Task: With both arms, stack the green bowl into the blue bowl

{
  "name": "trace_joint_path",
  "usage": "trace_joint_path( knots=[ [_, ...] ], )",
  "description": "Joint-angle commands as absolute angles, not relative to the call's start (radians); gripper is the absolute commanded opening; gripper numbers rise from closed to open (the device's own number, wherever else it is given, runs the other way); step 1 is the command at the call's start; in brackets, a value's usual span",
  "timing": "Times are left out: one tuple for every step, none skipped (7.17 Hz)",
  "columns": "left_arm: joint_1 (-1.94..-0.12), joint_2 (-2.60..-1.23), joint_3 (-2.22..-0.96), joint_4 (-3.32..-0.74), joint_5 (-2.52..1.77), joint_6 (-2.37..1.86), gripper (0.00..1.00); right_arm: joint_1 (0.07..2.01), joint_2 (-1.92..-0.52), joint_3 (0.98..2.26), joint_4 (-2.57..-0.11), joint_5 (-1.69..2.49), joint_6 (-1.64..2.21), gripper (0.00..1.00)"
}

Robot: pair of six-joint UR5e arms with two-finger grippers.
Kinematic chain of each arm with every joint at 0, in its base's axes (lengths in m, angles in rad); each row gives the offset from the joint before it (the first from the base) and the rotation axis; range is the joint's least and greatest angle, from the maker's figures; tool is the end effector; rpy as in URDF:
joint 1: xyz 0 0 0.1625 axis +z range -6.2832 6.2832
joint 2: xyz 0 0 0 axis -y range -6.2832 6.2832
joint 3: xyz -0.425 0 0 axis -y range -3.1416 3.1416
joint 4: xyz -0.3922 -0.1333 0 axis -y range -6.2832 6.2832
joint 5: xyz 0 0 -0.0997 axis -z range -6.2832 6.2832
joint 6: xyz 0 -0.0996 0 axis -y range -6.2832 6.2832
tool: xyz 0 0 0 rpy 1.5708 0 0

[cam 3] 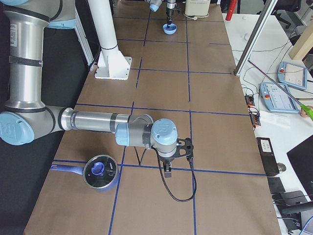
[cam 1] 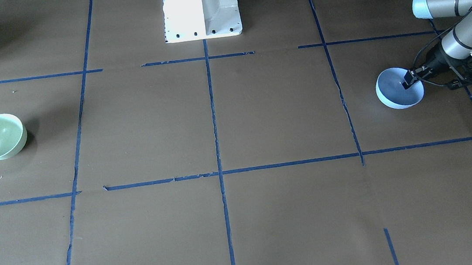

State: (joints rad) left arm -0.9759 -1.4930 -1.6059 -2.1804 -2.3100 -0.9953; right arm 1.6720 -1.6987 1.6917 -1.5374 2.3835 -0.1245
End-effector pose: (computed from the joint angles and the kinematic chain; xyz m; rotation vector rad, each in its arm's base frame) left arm 0.2155 -0.4367 0.6115 -0.1346 0.8887 -0.1637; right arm 0.1051 -0.4310 0.6526 0.1163 -0.8047 -0.0327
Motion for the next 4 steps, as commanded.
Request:
trace_joint_path(
  knots=[
    [-0.980,-1.493,-1.624,-2.172,-2.339,-0.997,0.00,1.672,-1.697,1.697,-1.537,2.384,-0.118,1.00],
    [-0.982,-1.497,-1.667,-2.139,-2.394,-1.000,0.00,1.672,-1.697,1.701,-1.536,2.385,-0.071,1.00],
    [-0.983,-1.532,-1.757,-1.991,-2.407,-1.000,0.00,1.672,-1.697,1.703,-1.534,2.391,-0.058,1.00],
    [-0.983,-1.643,-1.837,-1.760,-2.405,-1.009,0.00,1.672,-1.703,1.692,-1.501,2.395,-0.057,1.00]
  ],
)
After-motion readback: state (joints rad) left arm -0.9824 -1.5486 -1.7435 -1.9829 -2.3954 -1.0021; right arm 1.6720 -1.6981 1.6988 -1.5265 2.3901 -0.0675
